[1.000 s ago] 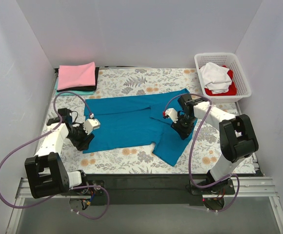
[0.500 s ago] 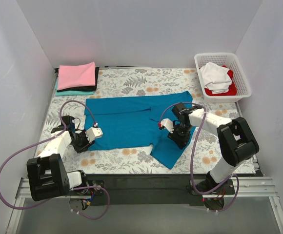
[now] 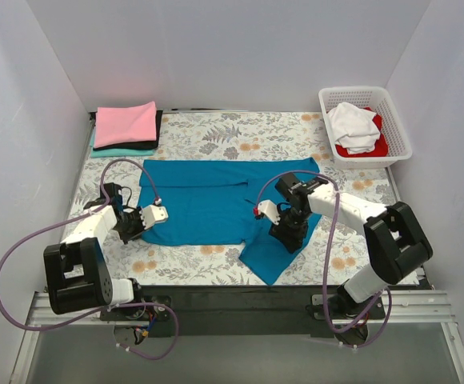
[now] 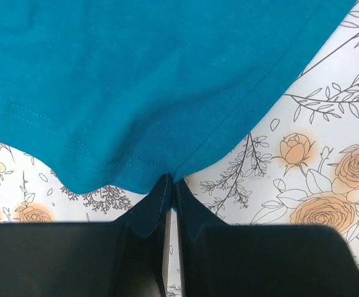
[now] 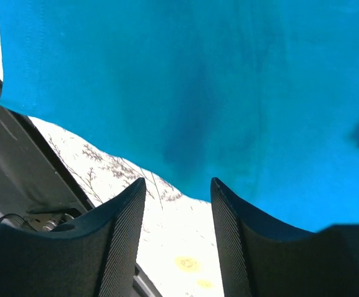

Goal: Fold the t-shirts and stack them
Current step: Fold the tshirt

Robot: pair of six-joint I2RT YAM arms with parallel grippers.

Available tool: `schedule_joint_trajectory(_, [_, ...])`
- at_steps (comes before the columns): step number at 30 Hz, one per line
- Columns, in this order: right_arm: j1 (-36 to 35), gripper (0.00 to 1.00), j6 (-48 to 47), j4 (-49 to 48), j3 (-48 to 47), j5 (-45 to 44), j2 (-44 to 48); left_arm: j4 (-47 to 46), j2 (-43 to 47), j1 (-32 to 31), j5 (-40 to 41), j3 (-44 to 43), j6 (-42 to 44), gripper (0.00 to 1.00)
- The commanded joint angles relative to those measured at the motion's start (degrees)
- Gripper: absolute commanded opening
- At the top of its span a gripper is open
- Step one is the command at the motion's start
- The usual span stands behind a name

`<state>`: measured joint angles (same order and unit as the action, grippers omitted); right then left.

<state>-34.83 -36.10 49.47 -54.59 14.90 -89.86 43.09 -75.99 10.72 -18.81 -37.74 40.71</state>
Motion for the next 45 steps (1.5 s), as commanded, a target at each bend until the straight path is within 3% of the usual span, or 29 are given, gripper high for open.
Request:
schedule_joint_trajectory(1, [0.29, 0.54, -2.83, 1.94, -1.49, -0.57, 4.61, 2.26, -2.06, 0.09, 1.06, -1.02, 1.04, 0.00])
schedule_joint_trajectory(19, [-0.59, 0.55, -12.68, -11.06, 10.98, -6.36, 4.26, 4.81, 0.57, 0.09, -1.41, 1.00, 0.51, 0.00])
schedule_joint_trajectory(22, [-0.59, 0.42, -12.77, -11.42, 12.40, -6.90, 5.05, 5.51, 2.15, 0.18, -1.93, 1.79, 0.51, 0.00])
schedule_joint_trajectory(25, [-0.59, 0.02, -12.42, -10.36, 12.84, -7.42, 9.16, 5.78, 4.61, 0.53, -3.94, 2.14, 0.60, 0.00])
schedule_joint_trajectory(33, [-0.15, 0.01, -12.07, -6.49, 8.02, -7.60, 16.30, 10.52, 5.50, 4.92, -12.21, -4.27, 0.25, 0.00])
schedule_joint_trajectory(45, [6.09, 0.01, -15.84, -3.86, 1.15, -6.19, 13.58, 10.61, -1.79, 9.23, -20.65, -15.42, -4.40, 0.00])
